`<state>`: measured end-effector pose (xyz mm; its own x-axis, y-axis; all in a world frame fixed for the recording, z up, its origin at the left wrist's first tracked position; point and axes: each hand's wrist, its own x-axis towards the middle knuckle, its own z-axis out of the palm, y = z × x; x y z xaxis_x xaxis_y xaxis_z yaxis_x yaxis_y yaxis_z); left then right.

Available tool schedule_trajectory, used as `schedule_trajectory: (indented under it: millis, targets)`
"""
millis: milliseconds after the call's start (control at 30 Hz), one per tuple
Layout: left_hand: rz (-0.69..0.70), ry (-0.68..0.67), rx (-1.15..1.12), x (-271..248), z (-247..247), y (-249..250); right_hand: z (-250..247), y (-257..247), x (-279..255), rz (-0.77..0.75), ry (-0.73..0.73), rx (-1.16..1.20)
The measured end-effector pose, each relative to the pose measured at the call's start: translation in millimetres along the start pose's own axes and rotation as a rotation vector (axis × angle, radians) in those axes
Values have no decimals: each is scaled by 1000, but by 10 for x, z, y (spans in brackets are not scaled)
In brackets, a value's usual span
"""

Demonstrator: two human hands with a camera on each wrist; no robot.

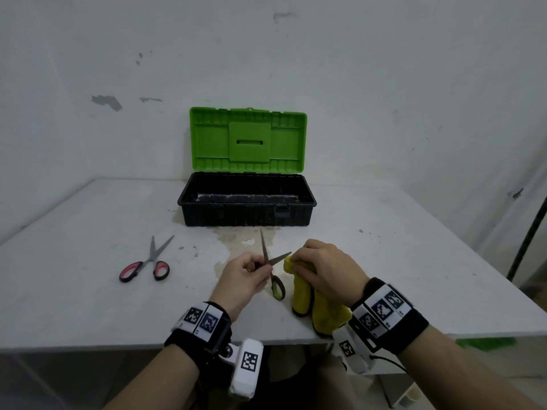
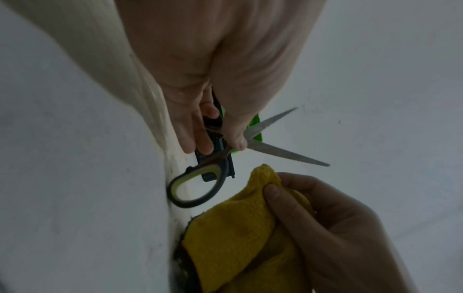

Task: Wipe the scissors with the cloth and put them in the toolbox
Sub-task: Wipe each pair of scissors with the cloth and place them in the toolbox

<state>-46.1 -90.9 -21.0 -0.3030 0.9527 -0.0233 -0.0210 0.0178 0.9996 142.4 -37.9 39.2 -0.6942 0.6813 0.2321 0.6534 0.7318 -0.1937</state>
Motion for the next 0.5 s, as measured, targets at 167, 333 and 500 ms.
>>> schedule_trajectory:
  millis: [167,333,500]
  targets:
    - [157,33,381,31,-168,-17,5,23,12,-18,13,11]
    - [135,85,623,34,-246,-100,22,54,19,-21,23,22]
    - [65,-35,359,42,-212,-17,31,116,19,1,71,77]
